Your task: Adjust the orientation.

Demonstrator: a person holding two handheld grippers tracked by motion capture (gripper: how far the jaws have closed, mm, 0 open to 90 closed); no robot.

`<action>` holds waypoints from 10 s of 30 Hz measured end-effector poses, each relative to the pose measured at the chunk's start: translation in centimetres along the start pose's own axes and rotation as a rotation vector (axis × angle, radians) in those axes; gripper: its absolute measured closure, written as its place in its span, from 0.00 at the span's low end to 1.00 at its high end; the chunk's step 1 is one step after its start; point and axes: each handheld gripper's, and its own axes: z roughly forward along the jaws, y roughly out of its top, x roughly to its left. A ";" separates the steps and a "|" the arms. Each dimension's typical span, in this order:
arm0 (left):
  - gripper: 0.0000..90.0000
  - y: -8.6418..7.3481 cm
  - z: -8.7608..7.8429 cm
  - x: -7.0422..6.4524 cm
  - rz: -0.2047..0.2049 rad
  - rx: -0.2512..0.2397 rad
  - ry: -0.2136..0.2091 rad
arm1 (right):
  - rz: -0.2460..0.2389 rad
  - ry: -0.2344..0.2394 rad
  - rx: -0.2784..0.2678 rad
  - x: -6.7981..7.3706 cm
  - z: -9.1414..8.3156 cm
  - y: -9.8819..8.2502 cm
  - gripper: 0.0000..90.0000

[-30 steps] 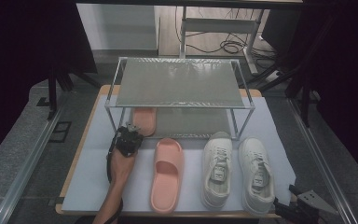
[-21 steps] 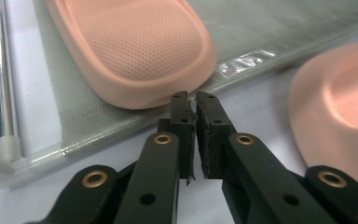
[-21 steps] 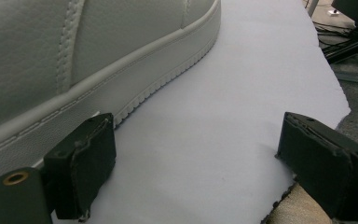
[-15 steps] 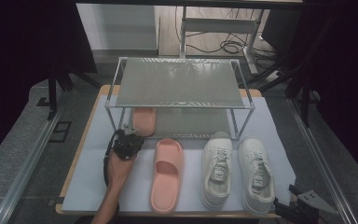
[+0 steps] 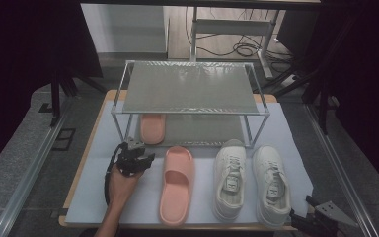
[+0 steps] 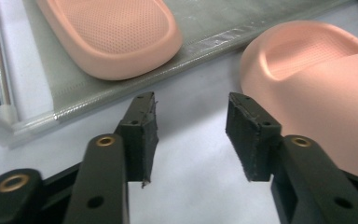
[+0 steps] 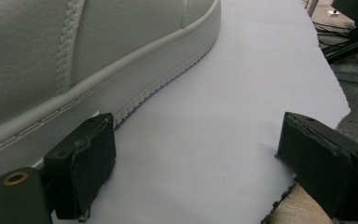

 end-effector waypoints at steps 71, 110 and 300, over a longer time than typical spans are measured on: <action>0.51 -2.4 -0.9 -6.5 -0.033 -0.012 -0.189 | 0.000 0.000 -0.002 0.0 0.0 0.0 0.13; 0.88 0.0 -2.1 -5.9 -0.019 -0.035 -0.132 | 0.001 0.000 -0.001 0.0 0.0 0.0 0.13; 0.97 3.8 6.2 -5.0 0.055 0.034 0.006 | -0.001 0.002 -0.001 0.0 0.0 0.0 0.13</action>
